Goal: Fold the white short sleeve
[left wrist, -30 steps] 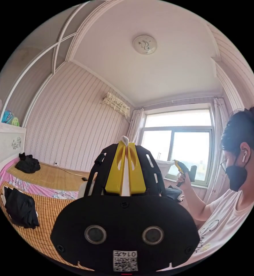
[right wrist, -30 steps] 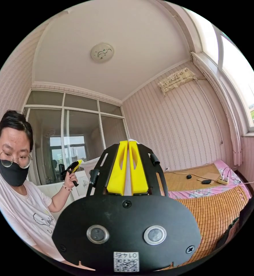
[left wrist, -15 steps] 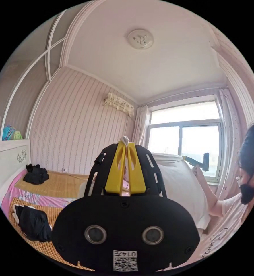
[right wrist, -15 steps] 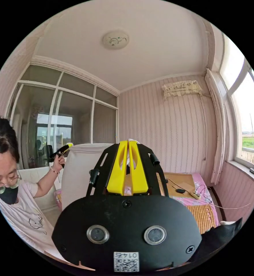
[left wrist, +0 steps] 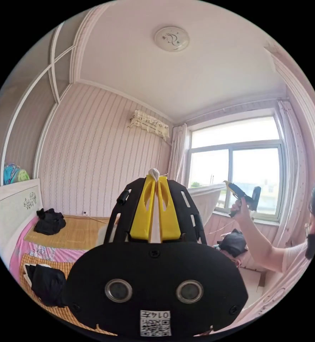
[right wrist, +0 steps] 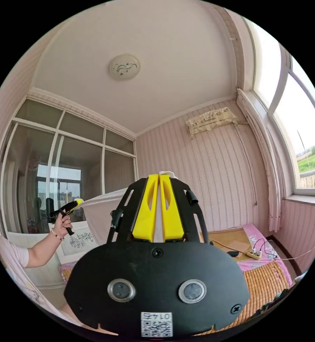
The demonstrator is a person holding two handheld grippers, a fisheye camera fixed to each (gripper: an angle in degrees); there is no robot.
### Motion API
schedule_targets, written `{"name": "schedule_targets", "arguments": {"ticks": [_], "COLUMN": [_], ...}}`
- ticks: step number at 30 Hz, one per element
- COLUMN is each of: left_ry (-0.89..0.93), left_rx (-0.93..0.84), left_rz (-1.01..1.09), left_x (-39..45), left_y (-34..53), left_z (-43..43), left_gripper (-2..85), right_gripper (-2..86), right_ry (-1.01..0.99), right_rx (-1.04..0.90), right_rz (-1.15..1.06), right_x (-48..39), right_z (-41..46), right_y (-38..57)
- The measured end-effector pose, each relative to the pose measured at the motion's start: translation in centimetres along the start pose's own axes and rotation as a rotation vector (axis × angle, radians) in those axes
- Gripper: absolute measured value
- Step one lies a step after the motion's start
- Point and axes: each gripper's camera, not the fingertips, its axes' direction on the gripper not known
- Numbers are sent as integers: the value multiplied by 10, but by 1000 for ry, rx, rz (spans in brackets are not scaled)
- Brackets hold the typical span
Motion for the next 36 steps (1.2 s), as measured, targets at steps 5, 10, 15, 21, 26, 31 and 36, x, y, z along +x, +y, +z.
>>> {"name": "schedule_targets", "arguments": {"ticks": [5, 10, 15, 21, 26, 31, 36], "left_ry": [-92, -186, -273, -296, -228, -161, -150], "left_rx": [-321, -716, -975, -1181, -1284, -1377, -1386], "left_rz": [-43, -302, -435, -483, -442, -397, -455], "left_x": [-33, -88, -119, -142, -152, -157, -179], "left_y": [115, 257, 351, 391, 379, 368, 358], "left_z": [36, 74, 84, 86, 84, 84, 84], "left_gripper": [-10, -10, -10, -10, -10, -7, 17], "right_gripper": [1, 1, 1, 1, 3, 10, 45], "right_ry": [25, 163, 182, 171, 147, 79, 40], "right_rx": [-230, -765, -1101, -1305, -1373, -1501, -1566], "right_rz": [66, 218, 383, 461, 482, 441, 450], "right_x": [31, 74, 101, 117, 128, 136, 156], "right_z": [21, 64, 82, 86, 85, 94, 106], "right_y": [114, 295, 419, 484, 497, 503, 510]}}
